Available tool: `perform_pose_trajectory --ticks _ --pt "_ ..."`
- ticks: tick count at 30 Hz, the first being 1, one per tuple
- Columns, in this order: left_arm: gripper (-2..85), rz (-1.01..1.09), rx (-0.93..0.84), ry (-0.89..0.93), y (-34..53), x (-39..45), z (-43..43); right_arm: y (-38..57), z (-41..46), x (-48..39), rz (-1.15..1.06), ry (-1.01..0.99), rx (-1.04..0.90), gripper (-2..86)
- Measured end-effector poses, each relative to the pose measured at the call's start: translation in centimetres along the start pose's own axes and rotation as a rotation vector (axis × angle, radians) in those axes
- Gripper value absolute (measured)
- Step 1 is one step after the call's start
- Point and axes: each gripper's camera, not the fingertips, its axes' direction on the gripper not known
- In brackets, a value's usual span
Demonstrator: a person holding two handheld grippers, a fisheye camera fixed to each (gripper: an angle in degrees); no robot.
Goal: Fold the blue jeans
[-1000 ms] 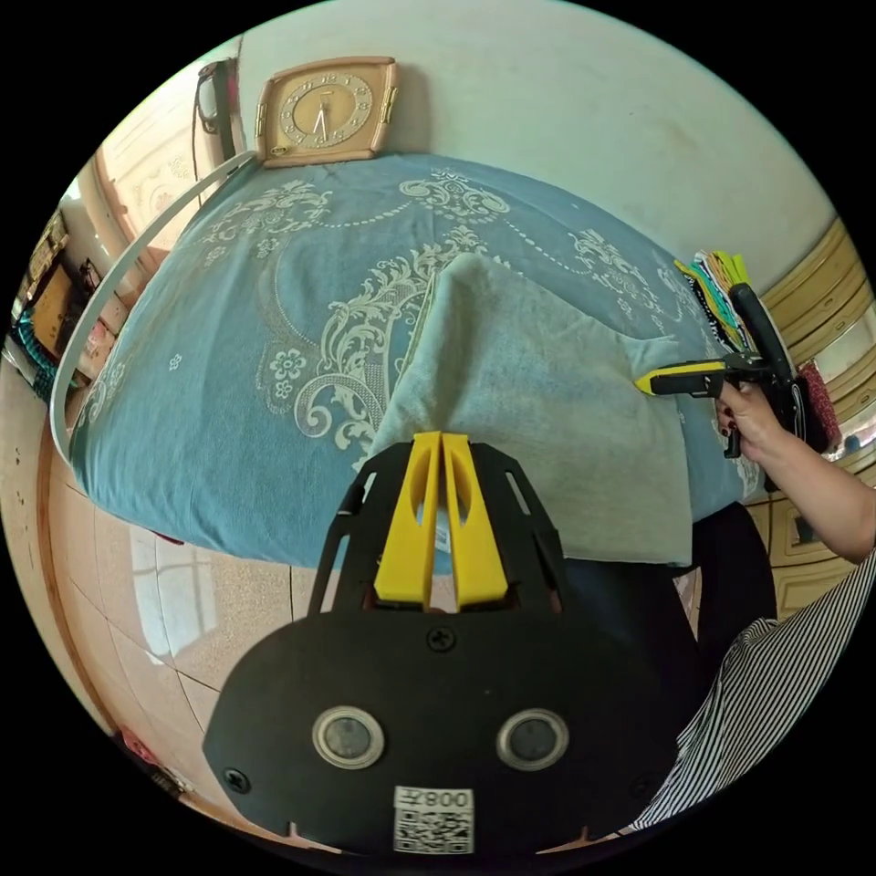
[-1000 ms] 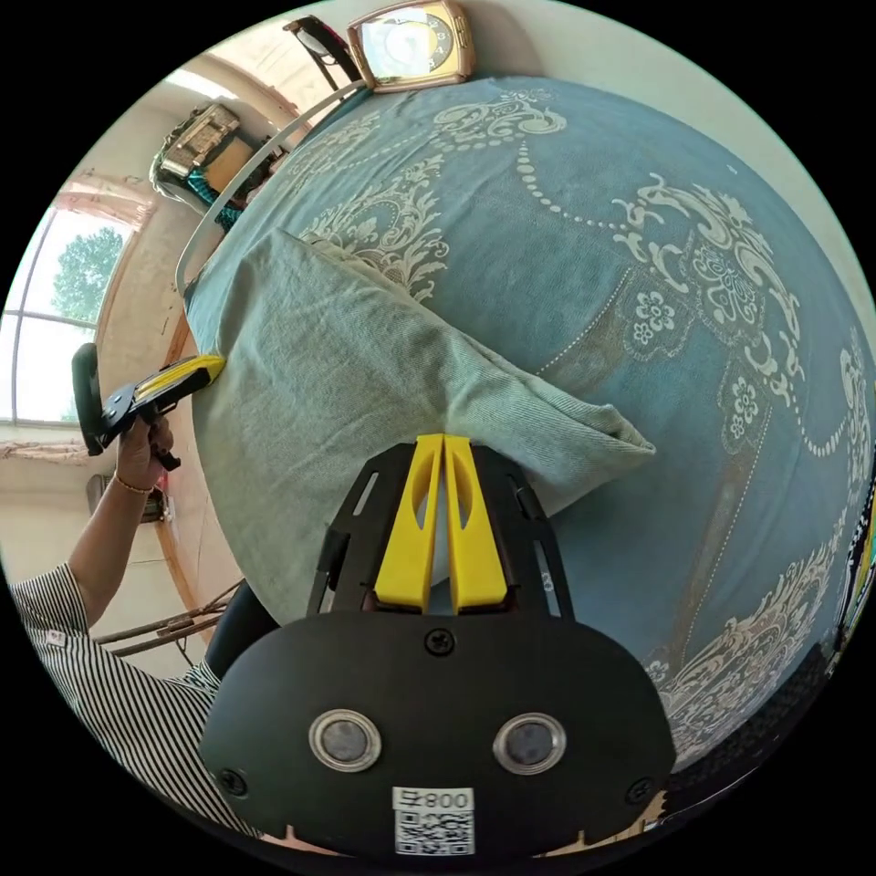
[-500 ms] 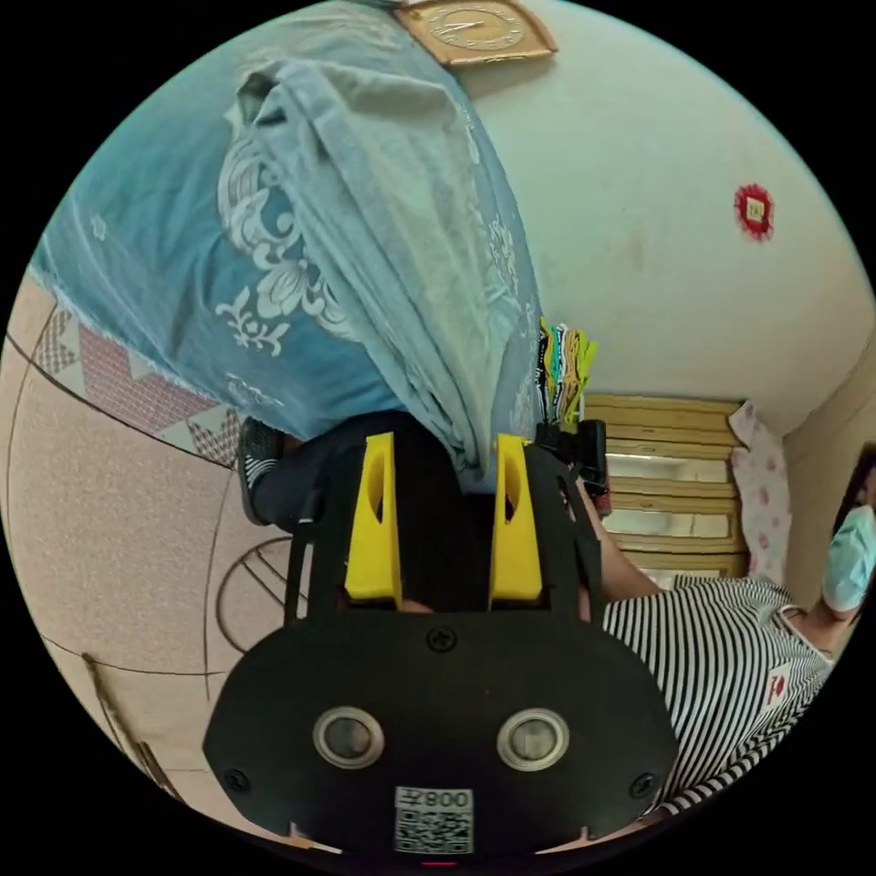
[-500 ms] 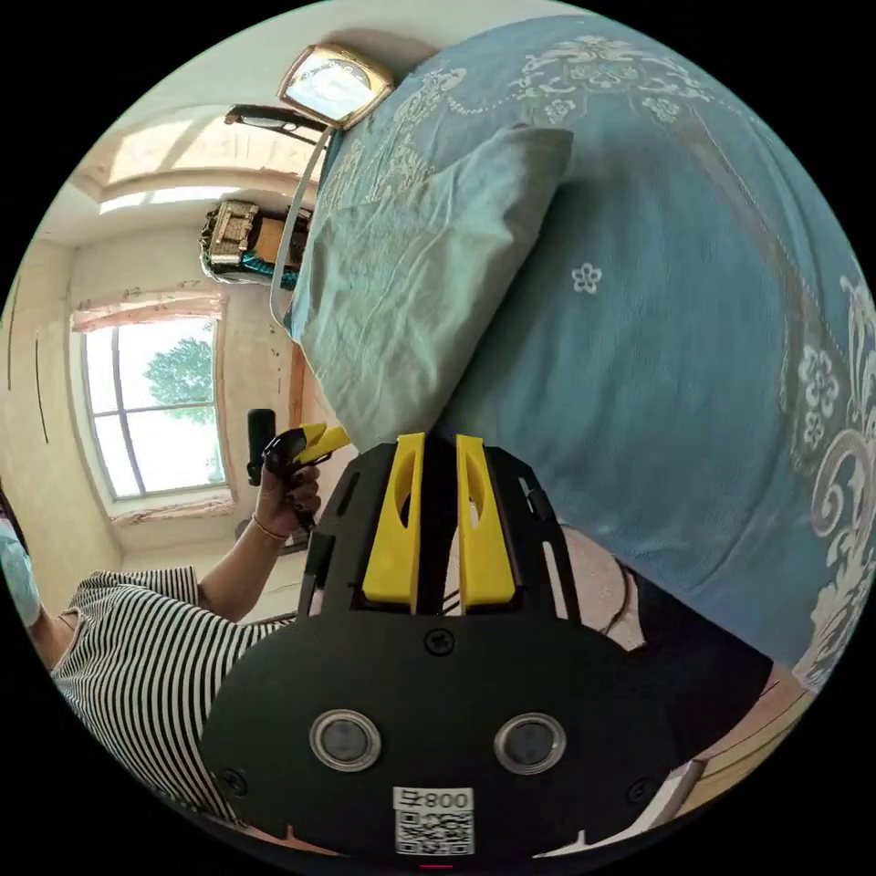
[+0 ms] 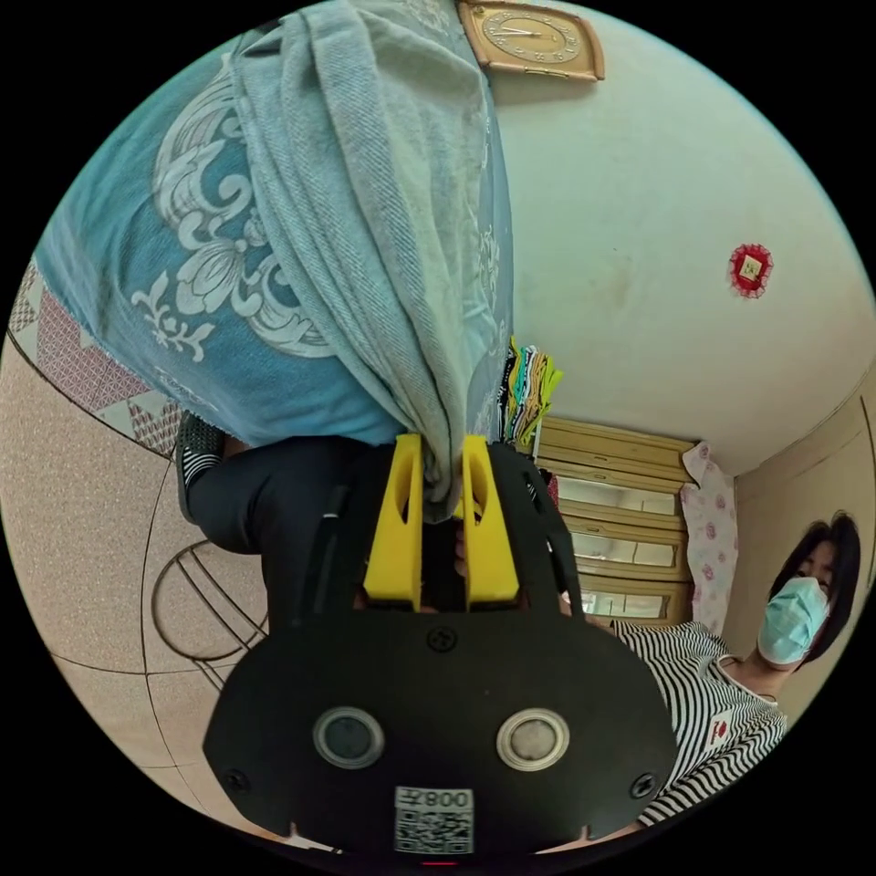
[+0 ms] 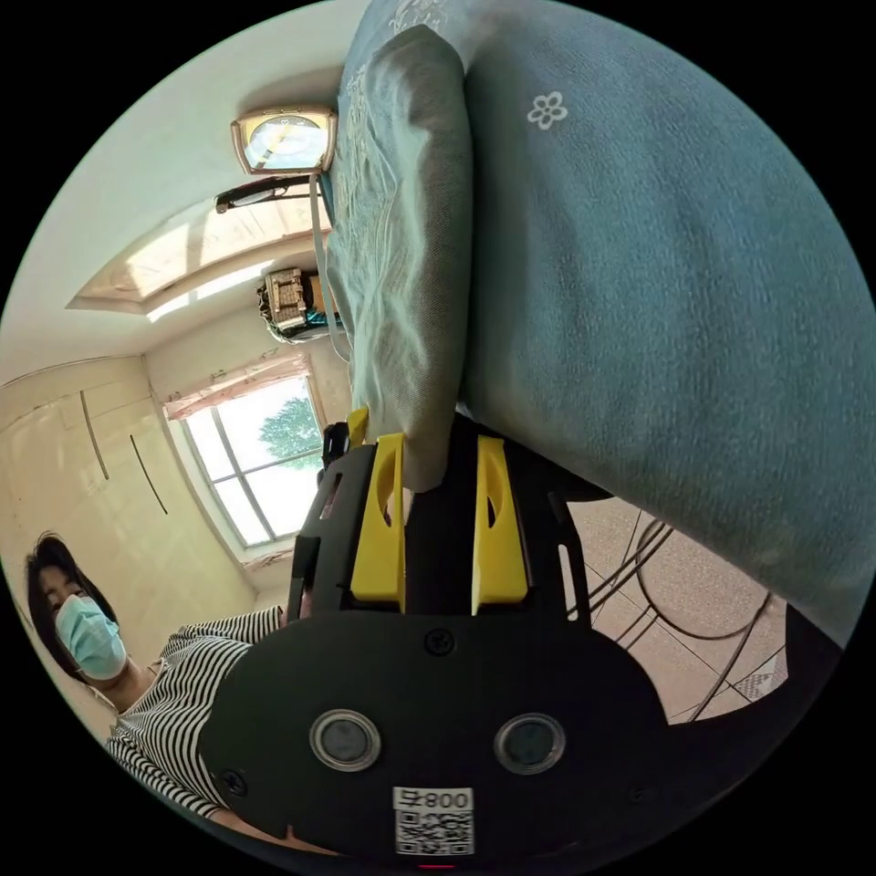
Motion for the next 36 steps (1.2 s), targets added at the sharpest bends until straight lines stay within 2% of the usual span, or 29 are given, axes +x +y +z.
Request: perform_pose_trajectory --ticks 12,19,24,28,36 --pt "7.2 -0.061 0.034 0.107 1.0 -2.8 -4.0 -0.6 4.8 7.9 0.096 -0.287 0.075 12.6" --pt "8.6 -0.076 0.030 0.136 1.2 -5.1 -6.3 -0.9 6.7 11.4 0.111 -0.428 0.093 5.4" --pt "10.3 -0.071 0.099 0.199 1.9 -6.5 -9.1 -1.1 6.1 10.4 0.046 -0.398 0.097 2.3" --pt "11.3 -0.084 0.247 0.291 2.6 -8.1 -12.7 -2.0 5.9 8.1 -0.030 -0.374 0.100 1.1" --pt "13.1 -0.134 0.402 0.342 1.8 -10.7 -16.8 -4.1 5.8 5.8 -0.124 -0.305 0.083 0.5"
